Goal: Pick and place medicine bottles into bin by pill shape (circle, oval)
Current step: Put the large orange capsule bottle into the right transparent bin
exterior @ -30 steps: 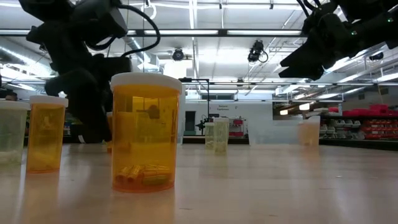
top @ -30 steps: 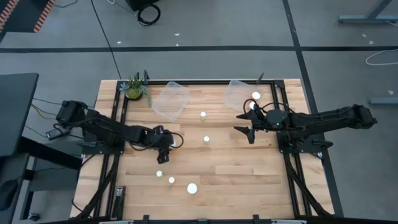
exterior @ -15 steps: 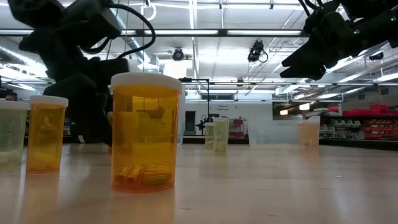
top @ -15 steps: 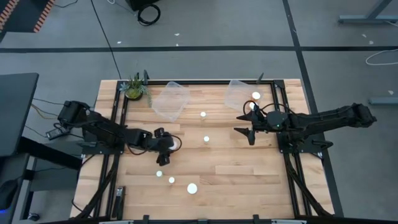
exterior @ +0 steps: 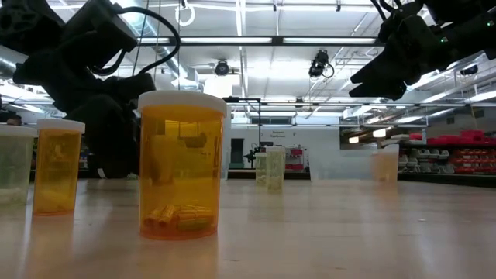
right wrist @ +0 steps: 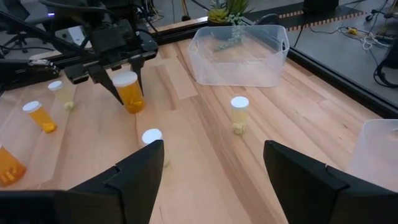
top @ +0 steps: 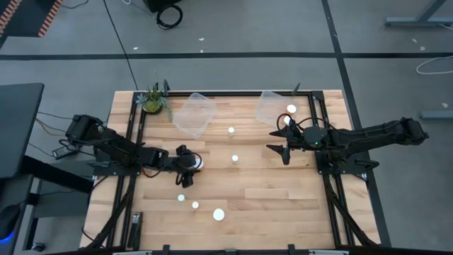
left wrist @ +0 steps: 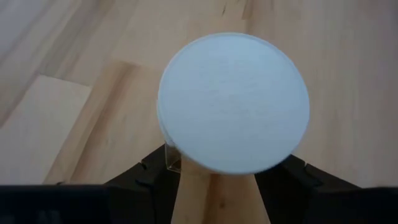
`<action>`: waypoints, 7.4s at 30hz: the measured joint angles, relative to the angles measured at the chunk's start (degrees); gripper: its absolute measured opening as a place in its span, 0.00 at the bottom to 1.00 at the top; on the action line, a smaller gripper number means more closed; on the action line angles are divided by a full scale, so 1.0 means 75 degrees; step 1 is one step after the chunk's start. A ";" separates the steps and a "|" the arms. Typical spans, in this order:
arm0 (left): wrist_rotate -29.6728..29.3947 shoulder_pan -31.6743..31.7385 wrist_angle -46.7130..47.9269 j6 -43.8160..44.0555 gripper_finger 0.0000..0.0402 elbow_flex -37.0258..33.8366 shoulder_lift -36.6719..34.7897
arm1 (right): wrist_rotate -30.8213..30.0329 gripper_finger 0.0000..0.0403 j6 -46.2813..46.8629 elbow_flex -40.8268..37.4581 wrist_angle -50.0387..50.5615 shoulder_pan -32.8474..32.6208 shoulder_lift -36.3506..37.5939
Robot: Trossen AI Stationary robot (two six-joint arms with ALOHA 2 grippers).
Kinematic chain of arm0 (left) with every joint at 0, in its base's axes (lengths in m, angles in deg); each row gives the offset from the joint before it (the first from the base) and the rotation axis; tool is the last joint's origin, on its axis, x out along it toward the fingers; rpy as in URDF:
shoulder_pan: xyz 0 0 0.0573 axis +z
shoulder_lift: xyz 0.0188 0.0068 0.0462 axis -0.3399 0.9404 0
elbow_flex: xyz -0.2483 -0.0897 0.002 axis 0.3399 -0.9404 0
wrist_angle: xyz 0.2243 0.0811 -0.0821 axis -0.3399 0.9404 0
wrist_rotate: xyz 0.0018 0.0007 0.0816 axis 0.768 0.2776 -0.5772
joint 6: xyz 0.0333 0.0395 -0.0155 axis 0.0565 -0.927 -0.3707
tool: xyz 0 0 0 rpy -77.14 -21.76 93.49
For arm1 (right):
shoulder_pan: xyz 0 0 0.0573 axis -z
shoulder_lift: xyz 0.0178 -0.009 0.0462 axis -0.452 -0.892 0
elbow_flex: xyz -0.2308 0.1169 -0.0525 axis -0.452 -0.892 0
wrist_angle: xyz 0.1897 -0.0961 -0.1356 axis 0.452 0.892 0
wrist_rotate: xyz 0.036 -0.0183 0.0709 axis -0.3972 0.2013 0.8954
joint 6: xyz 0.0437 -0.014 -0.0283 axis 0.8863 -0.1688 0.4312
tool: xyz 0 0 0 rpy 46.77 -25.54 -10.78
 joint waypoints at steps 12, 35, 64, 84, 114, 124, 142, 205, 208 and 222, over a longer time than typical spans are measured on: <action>0.0453 0.0186 0.0666 -0.0456 0.44 0.0826 -0.0003 | 0.0000 0.70 0.0024 0.0000 -0.0104 0.0000 -0.0021; 0.1102 0.1894 0.4174 -0.2546 0.44 0.4513 0.0664 | 0.0545 0.70 -0.1113 0.2166 -0.0524 -0.0236 -0.3830; 0.1102 0.1757 0.5016 -0.3436 0.44 0.6959 0.2492 | 0.0719 0.72 -0.2325 0.4214 0.0796 -0.0245 -0.5202; 0.1102 0.1757 0.4399 -0.3539 0.44 0.6956 0.2492 | 0.0748 0.80 -0.2529 0.4214 0.0443 -0.0242 -0.5202; 0.0973 0.1784 0.4676 -0.3555 0.59 0.6953 0.2480 | 0.0344 0.60 -0.2494 0.4208 0.0816 -0.0239 -0.5202; 0.0804 0.2023 0.5083 -0.3568 0.53 0.6904 0.1891 | 0.0319 0.60 -0.2424 0.4208 0.1550 -0.0243 -0.4659; 0.0809 0.2369 0.5476 -0.3567 0.47 0.6898 0.1644 | -0.1307 0.60 -0.2282 0.4202 0.3857 0.0291 -0.3745; 0.0816 0.1323 0.6641 -0.3163 0.41 0.6898 0.1635 | 0.2763 0.60 -0.2625 0.2769 -0.0192 0.6773 -0.5831; 0.0819 0.1323 0.6636 -0.3163 0.41 0.6898 0.1635 | 0.2763 0.60 -0.2589 0.2643 -0.0349 0.6771 -0.5820; 0.1134 0.1319 0.6574 -0.3198 0.41 0.6898 0.1629 | 0.2748 0.68 -0.2431 0.2588 -0.0382 0.6770 -0.5817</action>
